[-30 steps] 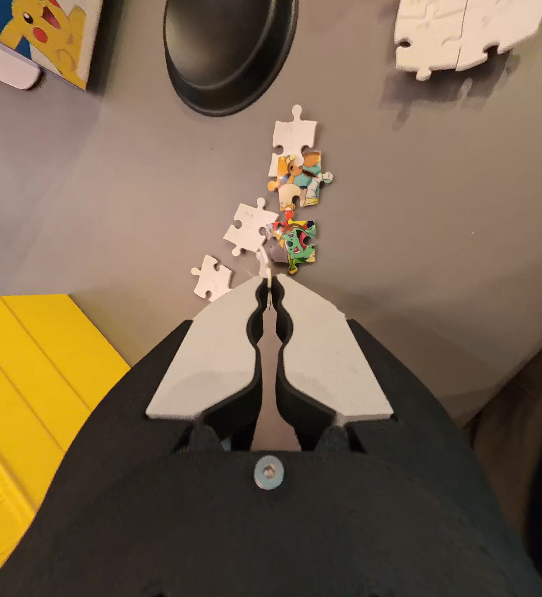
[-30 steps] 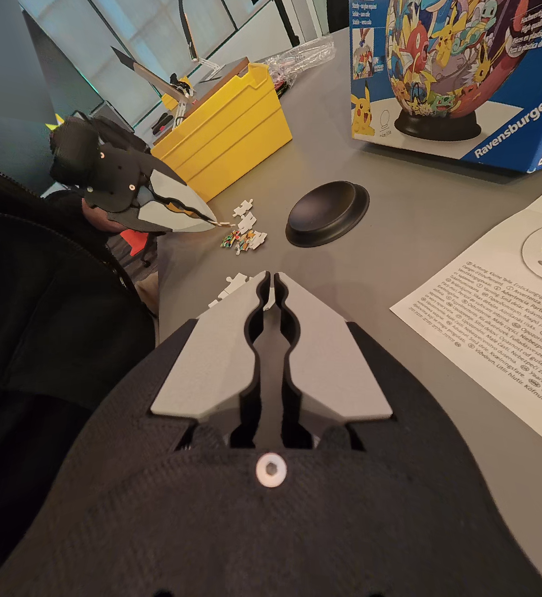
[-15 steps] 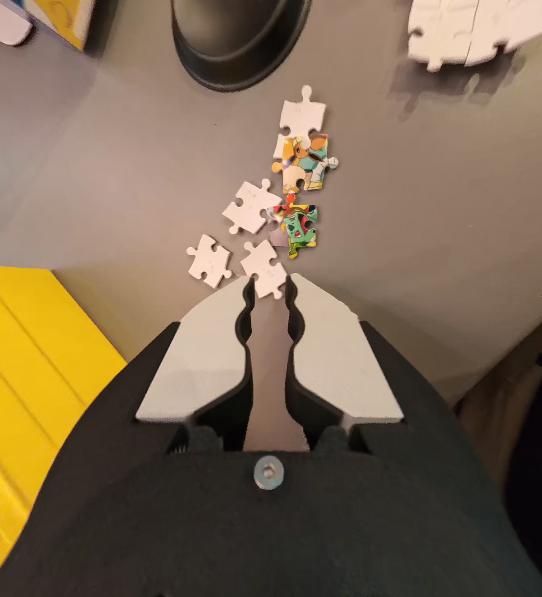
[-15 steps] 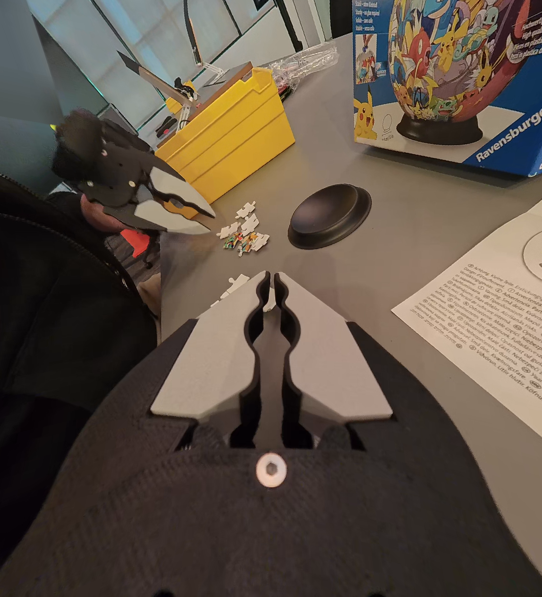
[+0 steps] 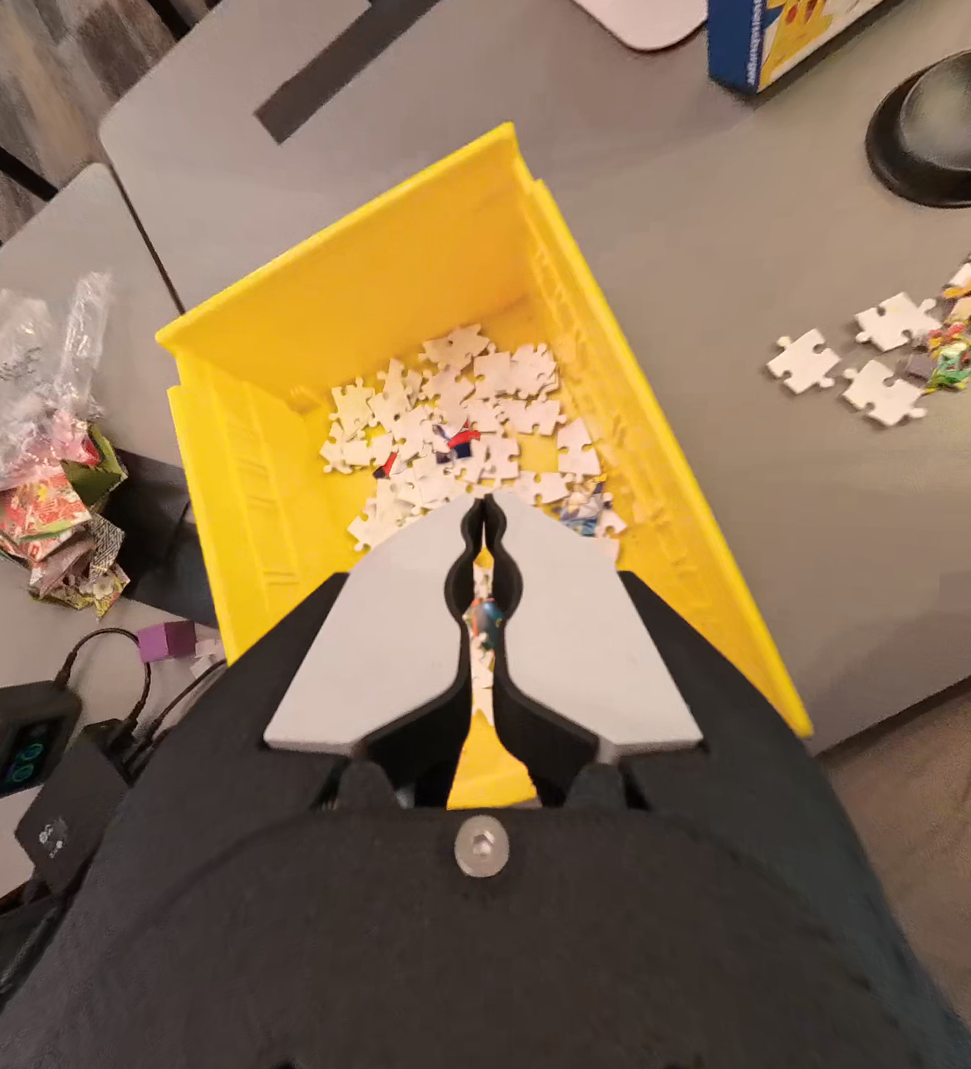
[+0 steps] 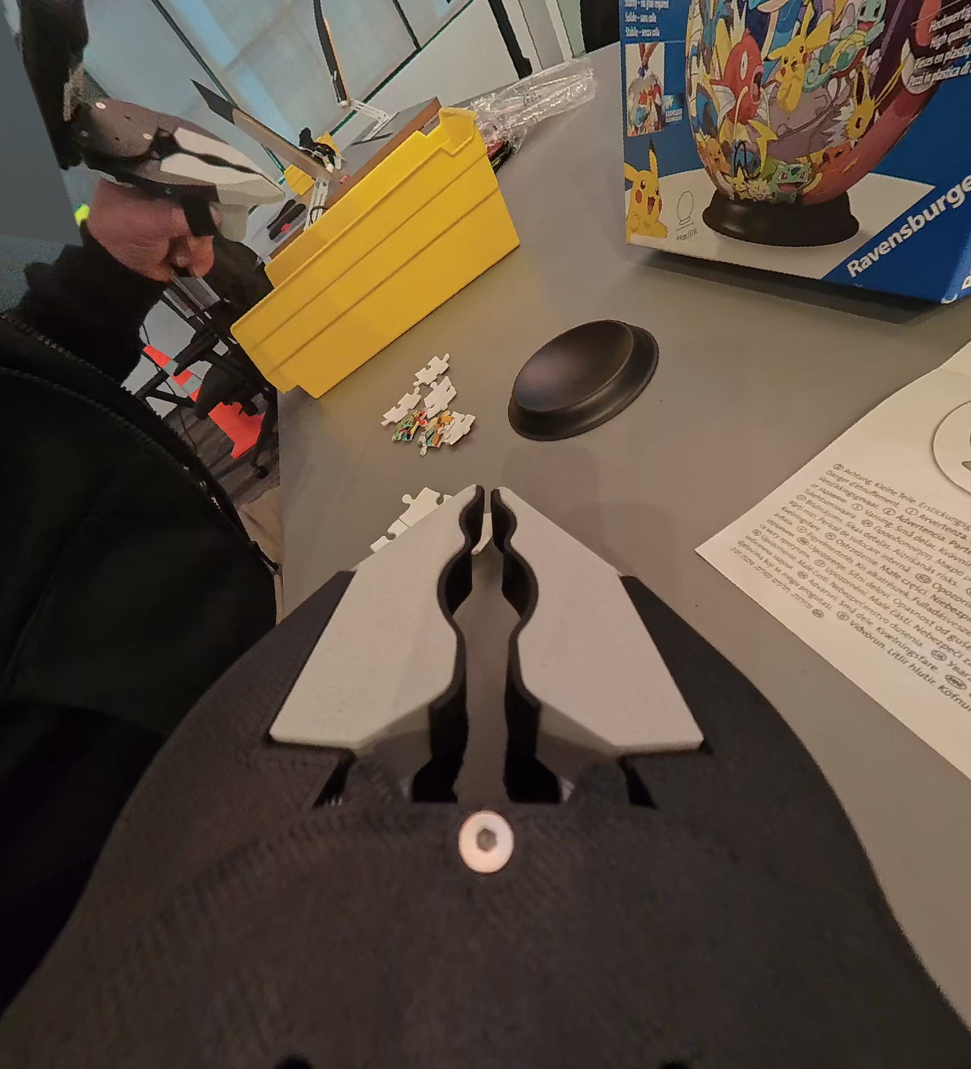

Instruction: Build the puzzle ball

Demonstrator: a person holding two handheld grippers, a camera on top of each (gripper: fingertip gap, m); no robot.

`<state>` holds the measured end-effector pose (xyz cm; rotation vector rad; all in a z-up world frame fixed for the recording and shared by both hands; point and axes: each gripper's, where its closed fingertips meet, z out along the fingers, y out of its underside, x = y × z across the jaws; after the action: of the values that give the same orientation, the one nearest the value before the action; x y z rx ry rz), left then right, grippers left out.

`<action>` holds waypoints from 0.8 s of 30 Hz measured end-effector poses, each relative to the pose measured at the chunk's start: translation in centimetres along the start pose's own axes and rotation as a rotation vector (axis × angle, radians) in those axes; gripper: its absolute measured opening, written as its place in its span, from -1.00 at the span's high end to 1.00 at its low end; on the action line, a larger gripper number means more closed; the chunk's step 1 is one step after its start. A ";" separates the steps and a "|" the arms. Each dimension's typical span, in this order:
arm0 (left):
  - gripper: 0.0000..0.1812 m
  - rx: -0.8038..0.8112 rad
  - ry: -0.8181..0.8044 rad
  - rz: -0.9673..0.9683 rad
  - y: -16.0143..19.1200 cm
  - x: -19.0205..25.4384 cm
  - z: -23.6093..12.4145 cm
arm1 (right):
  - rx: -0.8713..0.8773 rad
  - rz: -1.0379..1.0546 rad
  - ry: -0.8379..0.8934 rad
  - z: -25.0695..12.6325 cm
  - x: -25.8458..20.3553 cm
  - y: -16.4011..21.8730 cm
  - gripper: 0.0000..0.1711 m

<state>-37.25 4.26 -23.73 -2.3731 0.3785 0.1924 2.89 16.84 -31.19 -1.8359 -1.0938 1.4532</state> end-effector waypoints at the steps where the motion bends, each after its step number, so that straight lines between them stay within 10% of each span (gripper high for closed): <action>1: 1.00 0.001 0.006 -0.012 0.6 -0.4 0.3 | -0.004 0.001 0.002 0.1 0.0 0.1 0.99; 24: 0.50 -0.412 0.228 0.101 10.3 3.7 6.3 | -0.046 0.023 0.032 0.5 0.7 0.6 1.00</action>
<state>-37.28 0.48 -35.82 -2.7949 0.6175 0.0482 2.59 17.08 -32.12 -1.9034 -1.1026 1.4171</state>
